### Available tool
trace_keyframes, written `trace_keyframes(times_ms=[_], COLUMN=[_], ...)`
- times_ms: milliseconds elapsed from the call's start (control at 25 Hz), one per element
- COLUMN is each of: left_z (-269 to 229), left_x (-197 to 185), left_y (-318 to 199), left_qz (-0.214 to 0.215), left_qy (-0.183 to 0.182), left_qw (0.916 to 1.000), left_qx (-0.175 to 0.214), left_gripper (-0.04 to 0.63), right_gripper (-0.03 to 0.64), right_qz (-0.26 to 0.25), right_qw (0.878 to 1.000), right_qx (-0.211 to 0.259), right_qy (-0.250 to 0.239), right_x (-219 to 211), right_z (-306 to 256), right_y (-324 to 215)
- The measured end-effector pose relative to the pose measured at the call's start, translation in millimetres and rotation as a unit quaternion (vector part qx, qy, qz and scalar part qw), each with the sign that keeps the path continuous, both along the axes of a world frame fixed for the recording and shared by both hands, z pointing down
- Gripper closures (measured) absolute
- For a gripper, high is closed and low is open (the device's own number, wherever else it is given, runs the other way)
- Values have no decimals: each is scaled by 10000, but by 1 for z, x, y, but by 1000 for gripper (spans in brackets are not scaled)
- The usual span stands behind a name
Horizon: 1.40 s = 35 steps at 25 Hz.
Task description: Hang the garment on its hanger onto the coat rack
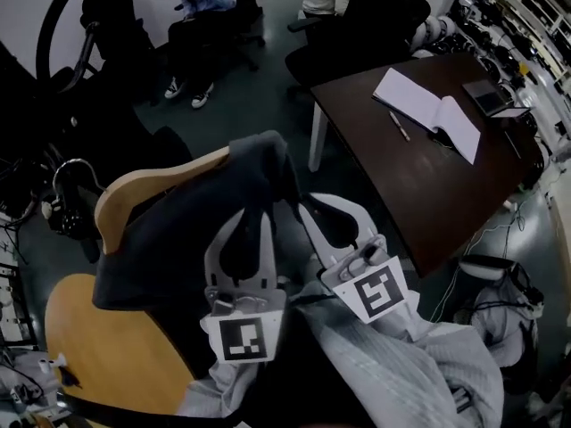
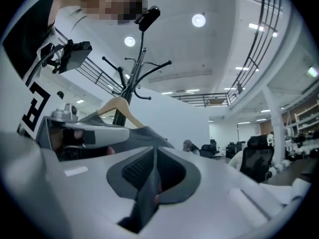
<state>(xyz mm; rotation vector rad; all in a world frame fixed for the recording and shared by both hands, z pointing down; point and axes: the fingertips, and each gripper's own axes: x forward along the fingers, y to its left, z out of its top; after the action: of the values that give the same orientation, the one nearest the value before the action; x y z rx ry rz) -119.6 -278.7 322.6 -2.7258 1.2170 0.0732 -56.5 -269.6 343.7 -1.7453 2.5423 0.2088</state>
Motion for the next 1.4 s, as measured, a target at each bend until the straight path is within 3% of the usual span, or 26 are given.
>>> trace_keyframes(times_ms=[120, 320, 680, 1040, 1400], left_z=[15, 37, 42, 34, 38], left_x=[28, 62, 98, 133, 144], left_y=[2, 1, -6, -14, -38], left_qz=[363, 518, 652, 740, 607], left_qy=[110, 14, -44, -163, -286], left_qw=[9985, 9959, 9944, 9939, 9949], left_qx=[-392, -742, -832, -804, -747], left_gripper=[586, 591, 591, 591, 591], right_gripper=[604, 615, 615, 617, 615], right_qz=[343, 592, 886, 664, 426], right_qw=[9992, 9967, 9929, 9948, 9963], right_qx=[-209, -525, -738, -760, -725], right_qy=[-50, -181, -299, -162, -175], right_x=[20, 52, 88, 108, 116], right_z=[15, 28, 34, 26, 29], right_y=[7, 6, -1, -11, -37])
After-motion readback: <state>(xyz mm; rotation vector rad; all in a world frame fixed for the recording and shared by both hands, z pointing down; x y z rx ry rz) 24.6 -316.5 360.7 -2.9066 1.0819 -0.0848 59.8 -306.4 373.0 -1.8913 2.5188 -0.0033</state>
